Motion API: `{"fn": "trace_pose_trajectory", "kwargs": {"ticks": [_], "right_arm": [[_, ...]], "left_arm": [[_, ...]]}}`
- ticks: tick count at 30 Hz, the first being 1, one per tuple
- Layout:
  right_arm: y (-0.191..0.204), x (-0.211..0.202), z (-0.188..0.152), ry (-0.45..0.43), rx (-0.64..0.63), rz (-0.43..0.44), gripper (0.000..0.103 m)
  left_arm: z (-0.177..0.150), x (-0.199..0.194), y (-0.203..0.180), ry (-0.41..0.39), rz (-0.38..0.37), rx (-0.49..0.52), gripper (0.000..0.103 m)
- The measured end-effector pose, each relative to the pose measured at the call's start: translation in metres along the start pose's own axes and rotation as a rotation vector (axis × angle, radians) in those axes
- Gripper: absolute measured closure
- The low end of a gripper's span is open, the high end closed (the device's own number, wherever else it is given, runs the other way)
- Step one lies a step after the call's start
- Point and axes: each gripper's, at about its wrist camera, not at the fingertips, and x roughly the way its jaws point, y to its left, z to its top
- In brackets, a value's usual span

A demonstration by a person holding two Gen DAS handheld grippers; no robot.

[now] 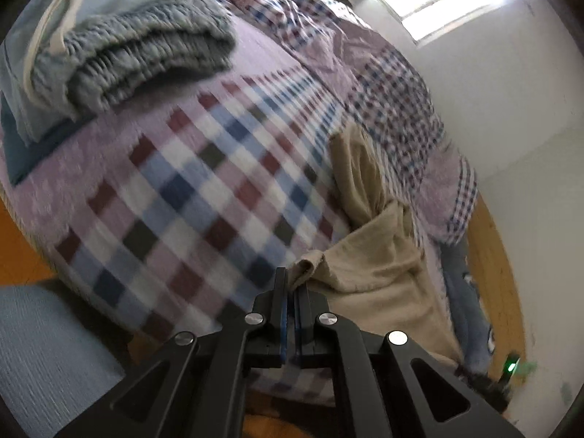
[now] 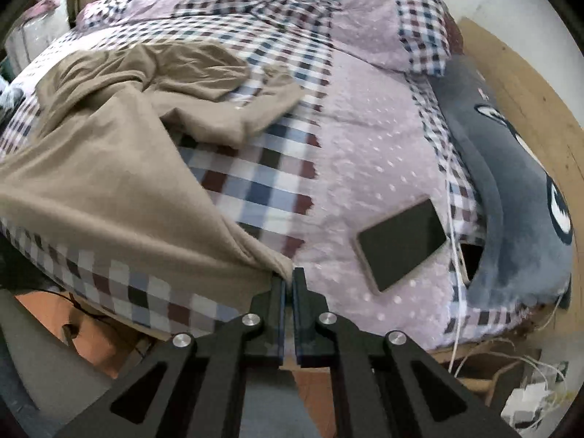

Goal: Fold clothes
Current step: 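Lay the beige garment down on the sheet and open both grippers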

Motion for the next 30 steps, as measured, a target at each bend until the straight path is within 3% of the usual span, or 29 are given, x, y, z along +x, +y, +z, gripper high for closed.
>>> {"fn": "trace_pose_trajectory", "kwargs": {"ticks": [6,10,12,14,18,20,22,30], "right_arm": [[0.023,0.054,-0.009,0.126,-0.035,0.027,0.096],[0.011,0.055,-0.007,0.110,0.048,-0.054,0.088],[-0.001,0.047,-0.004,0.073,0.110,-0.067,0.063],[-0.014,0.039,0.002,0.007,0.201,-0.028,0.058],[-0.027,0.026,0.020,-0.141,0.352,0.098,0.052],[-0.026,0.027,0.031,-0.206,0.418,0.167,0.051],[-0.023,0.027,0.044,-0.272,0.478,0.227,0.051],[-0.003,0.048,0.115,-0.444,0.548,0.326,0.051]], "left_arm": [[-0.008,-0.001,0.002,-0.008,0.138,-0.006,0.102],[-0.012,0.004,0.006,0.012,0.238,0.000,0.098],[-0.013,0.007,0.007,0.024,0.264,-0.002,0.090],[-0.013,0.006,0.007,0.022,0.266,-0.009,0.076],[-0.011,-0.007,0.009,-0.033,0.216,-0.028,0.062],[-0.009,-0.016,0.008,-0.073,0.188,-0.036,0.049],[-0.008,-0.024,0.010,-0.106,0.197,-0.044,0.042],[0.002,-0.048,0.009,-0.208,0.275,-0.059,0.042]]}}
